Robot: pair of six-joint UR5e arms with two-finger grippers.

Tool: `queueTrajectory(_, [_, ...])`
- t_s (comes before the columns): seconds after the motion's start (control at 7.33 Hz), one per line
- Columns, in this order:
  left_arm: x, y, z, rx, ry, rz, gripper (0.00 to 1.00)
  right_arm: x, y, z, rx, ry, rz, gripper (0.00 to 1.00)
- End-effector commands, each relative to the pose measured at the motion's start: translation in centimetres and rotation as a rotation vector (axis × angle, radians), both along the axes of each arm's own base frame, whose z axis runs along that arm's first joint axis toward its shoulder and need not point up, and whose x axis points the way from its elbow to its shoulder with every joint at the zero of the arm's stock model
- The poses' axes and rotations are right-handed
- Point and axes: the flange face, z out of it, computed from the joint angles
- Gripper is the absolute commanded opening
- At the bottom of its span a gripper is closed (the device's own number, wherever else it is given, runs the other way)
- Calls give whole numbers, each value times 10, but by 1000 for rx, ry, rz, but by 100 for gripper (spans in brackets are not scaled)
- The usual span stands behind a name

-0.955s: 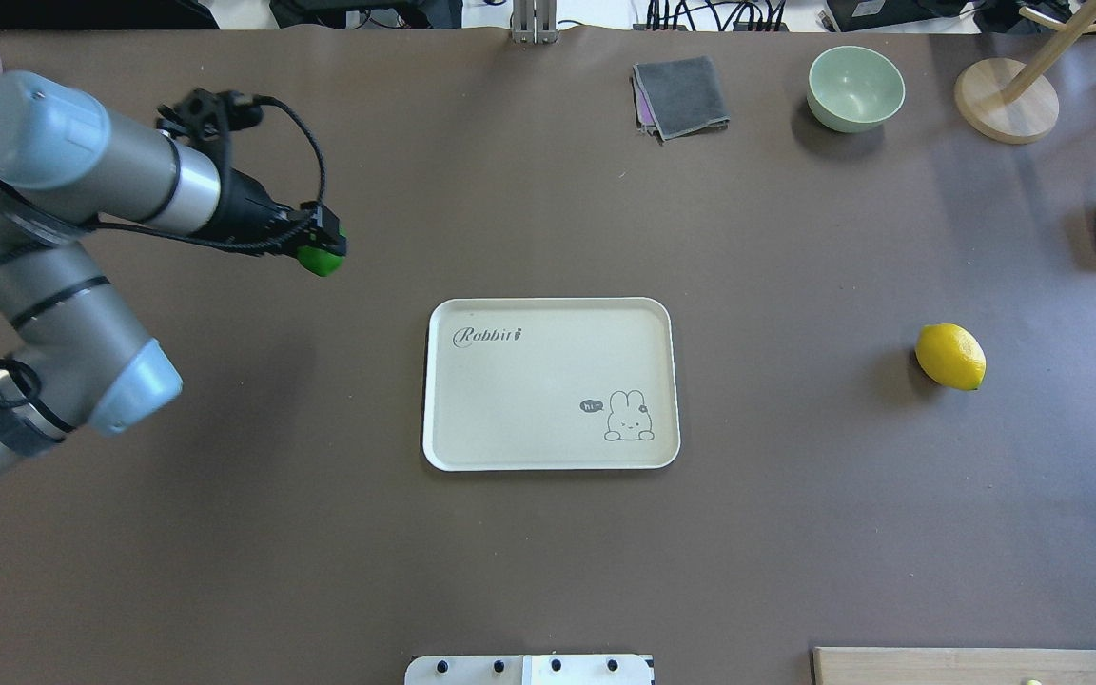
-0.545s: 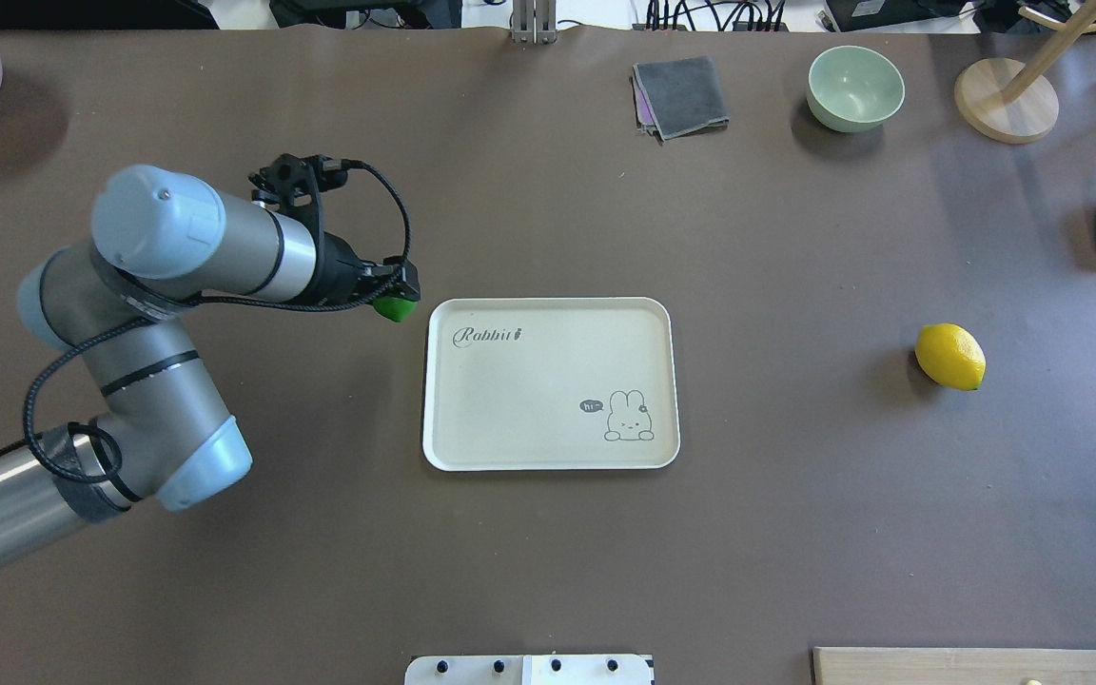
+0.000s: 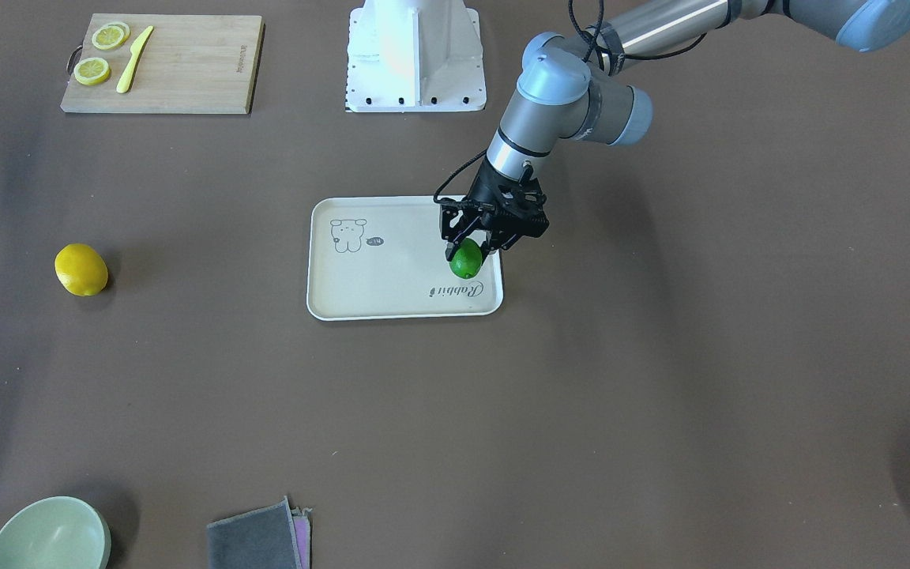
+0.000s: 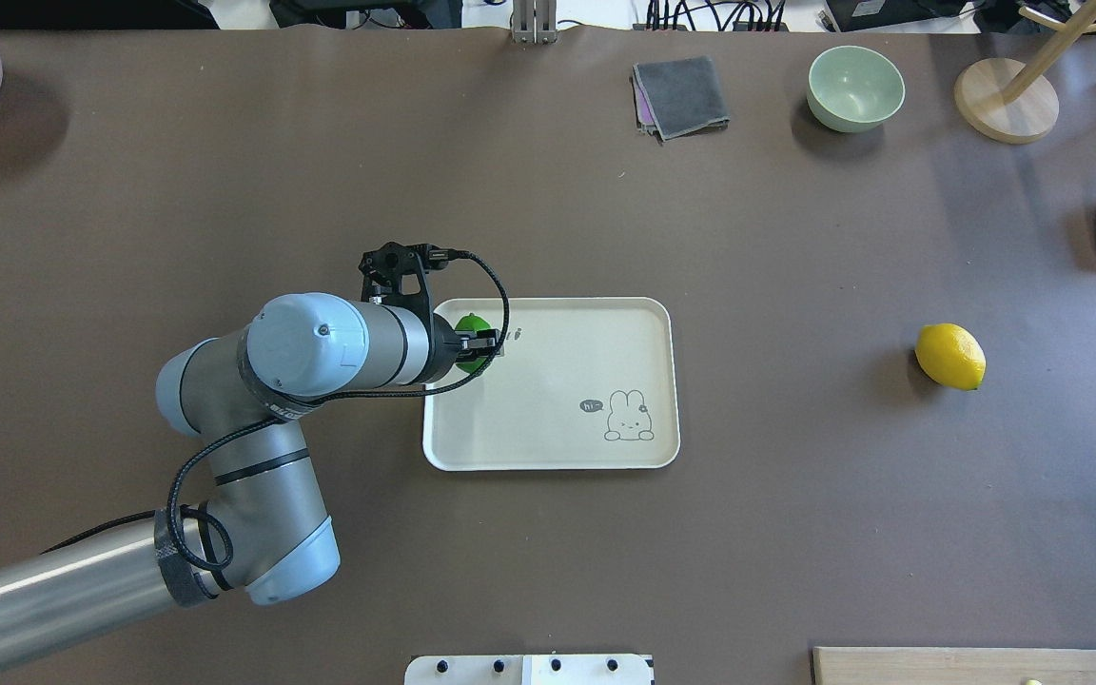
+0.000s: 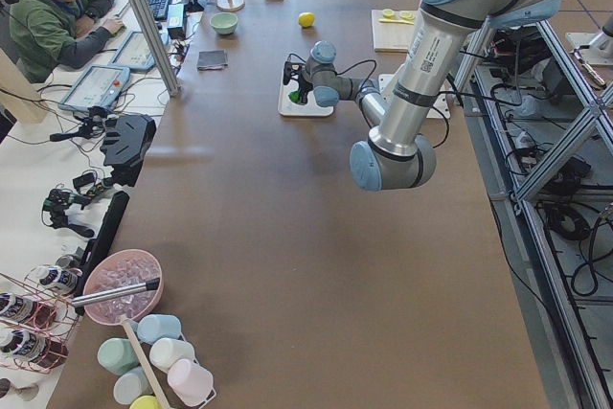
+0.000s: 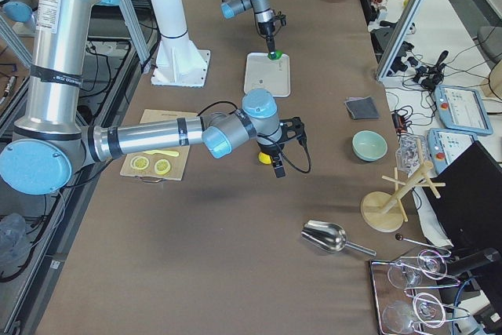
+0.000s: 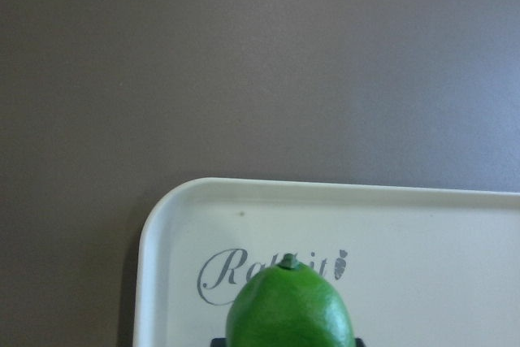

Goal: Place all lemons on tray

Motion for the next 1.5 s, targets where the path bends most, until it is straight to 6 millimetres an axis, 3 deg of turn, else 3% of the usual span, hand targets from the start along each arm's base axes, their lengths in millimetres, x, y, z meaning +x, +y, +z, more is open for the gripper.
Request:
queueTrajectory(0.0, [-4, -2, -4, 102, -37, -14, 99, 0, 0, -1, 2, -2, 0, 100])
queueTrajectory(0.14, [-11, -2, -5, 117, -37, -8, 100, 0, 0, -1, -1, -3, 0, 100])
queueTrajectory(0.27, [-37, -4, -6, 185, -50, 11, 100, 0, 0, -2, -8, -6, 8, 100])
queueTrajectory(0.55, [-121, -41, 21, 197, -116, 80, 100, -26, -9, -20, -24, -34, 8, 100])
queueTrajectory(0.82, [-221, -91, 88, 262, -219, 161, 100, -72, -15, -36, 27, -15, -63, 100])
queueTrajectory(0.95, [-271, -105, 117, 308, -260, 207, 100, -100, -16, -42, 56, 12, -93, 100])
queueTrajectory(1.09, [-303, -112, 136, 327, -281, 224, 100, -126, -9, -37, 66, 40, -132, 100])
queueTrajectory(1.36, [-306, -112, 136, 328, -280, 223, 100, -162, 9, -27, 52, 48, -216, 100])
